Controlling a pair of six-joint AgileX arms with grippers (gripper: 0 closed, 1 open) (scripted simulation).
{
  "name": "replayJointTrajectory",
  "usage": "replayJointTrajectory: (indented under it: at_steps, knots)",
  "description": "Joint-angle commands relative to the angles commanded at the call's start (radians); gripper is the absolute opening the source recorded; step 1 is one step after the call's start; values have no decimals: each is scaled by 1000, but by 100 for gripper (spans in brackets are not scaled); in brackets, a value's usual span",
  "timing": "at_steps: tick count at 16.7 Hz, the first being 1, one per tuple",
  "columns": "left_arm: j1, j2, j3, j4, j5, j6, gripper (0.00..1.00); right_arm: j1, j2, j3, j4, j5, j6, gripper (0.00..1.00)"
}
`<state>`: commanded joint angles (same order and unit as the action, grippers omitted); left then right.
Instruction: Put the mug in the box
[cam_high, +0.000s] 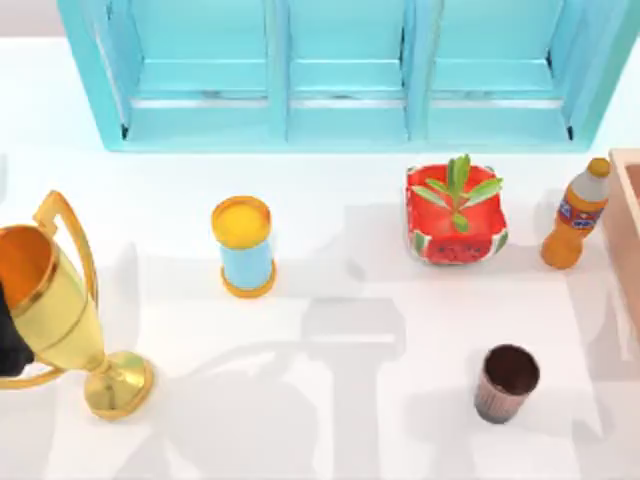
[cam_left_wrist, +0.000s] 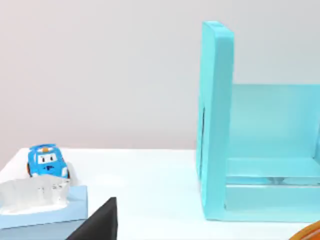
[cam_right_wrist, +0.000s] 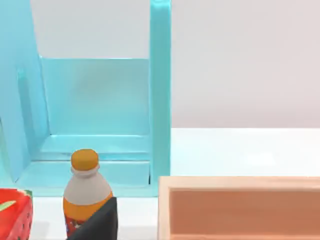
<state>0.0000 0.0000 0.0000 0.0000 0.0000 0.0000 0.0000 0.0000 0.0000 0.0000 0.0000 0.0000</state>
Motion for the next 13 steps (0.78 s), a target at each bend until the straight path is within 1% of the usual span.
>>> replayJointTrajectory:
  at_steps: [3,6,9,13]
  knots:
    - [0,0,0,0,0,0,100,6,12,12,-11,-1,6,100]
    - [0,0,0,0,0,0,100,52,107,108,-102,-3,50,100]
    - [0,0,0,0,0,0,100,127,297,285,-267,-4,126,100]
    - [0,0,0,0,0,0,100,250,680,573,-564,-4,252,100]
